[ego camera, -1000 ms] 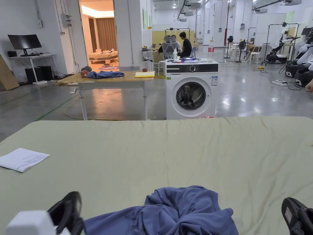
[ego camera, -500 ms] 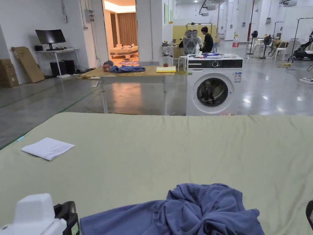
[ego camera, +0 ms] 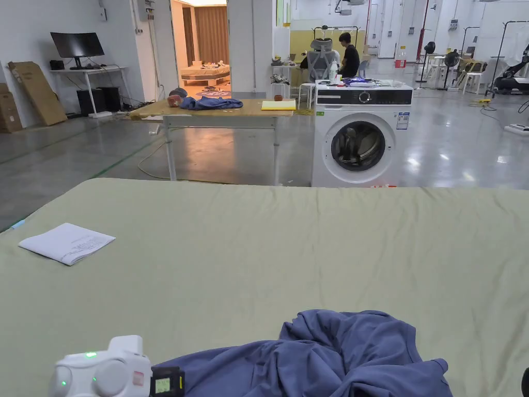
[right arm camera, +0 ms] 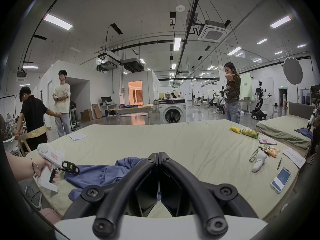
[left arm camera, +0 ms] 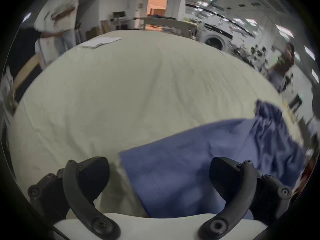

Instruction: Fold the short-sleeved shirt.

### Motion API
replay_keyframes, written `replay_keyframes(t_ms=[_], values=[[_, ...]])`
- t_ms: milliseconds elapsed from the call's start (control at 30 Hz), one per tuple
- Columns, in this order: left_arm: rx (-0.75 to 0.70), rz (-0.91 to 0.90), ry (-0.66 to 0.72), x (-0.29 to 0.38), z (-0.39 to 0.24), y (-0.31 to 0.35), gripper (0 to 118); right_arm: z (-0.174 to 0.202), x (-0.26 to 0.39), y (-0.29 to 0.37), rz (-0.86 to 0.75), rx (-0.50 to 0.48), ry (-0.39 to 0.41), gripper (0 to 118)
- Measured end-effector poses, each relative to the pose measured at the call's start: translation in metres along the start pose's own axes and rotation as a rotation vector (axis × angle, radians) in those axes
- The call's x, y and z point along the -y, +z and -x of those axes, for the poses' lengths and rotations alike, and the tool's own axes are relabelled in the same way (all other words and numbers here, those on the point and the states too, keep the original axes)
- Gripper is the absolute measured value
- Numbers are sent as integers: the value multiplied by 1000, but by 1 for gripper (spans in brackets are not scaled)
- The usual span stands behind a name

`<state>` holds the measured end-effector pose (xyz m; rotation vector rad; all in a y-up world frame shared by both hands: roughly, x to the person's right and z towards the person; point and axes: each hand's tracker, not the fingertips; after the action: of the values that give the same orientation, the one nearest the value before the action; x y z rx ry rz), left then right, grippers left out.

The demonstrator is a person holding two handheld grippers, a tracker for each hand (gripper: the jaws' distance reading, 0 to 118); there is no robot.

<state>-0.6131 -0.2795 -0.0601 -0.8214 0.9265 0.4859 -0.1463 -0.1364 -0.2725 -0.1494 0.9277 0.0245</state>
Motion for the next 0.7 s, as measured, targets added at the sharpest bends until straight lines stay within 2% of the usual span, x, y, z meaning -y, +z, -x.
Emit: replay_keyframes(t_ms=[33,67,100,167,200,267,300,400,467,500,567,633,700], values=[[-25,-48,-107,6,-8,3,105,0,1,-2,5,0,1,0],[8,-72,-166,13,-15,8,96,1,1,-4,10,1,1,0],[28,-117,-171,19,-23,21,76,2,2,-6,12,2,-3,0],[120,-213,-202,32,-38,40,1,2,3,-9,16,-14,-27,0],[181,-222,-225,37,-42,46,2,3,4,-12,21,-23,-38,0],[185,-222,-214,49,-50,51,2,5,3,-16,30,-32,-48,0],[167,-278,-206,55,-49,57,1,5,2,-19,35,-41,-50,0],[95,-482,-97,62,-42,90,1,4,-9,-34,28,-75,-46,0],[124,-538,-11,66,-35,114,1,-2,-20,-59,42,-149,-95,0],[157,-540,16,68,-33,123,1,-6,-26,-81,80,-166,-102,0],[160,-553,29,72,-32,135,1,-8,-36,-127,226,-200,-59,0],[170,-552,30,74,-30,143,1,-13,-36,-180,347,-256,-105,0],[183,-537,31,75,-27,148,1,-20,-31,-237,473,-263,-151,3]])
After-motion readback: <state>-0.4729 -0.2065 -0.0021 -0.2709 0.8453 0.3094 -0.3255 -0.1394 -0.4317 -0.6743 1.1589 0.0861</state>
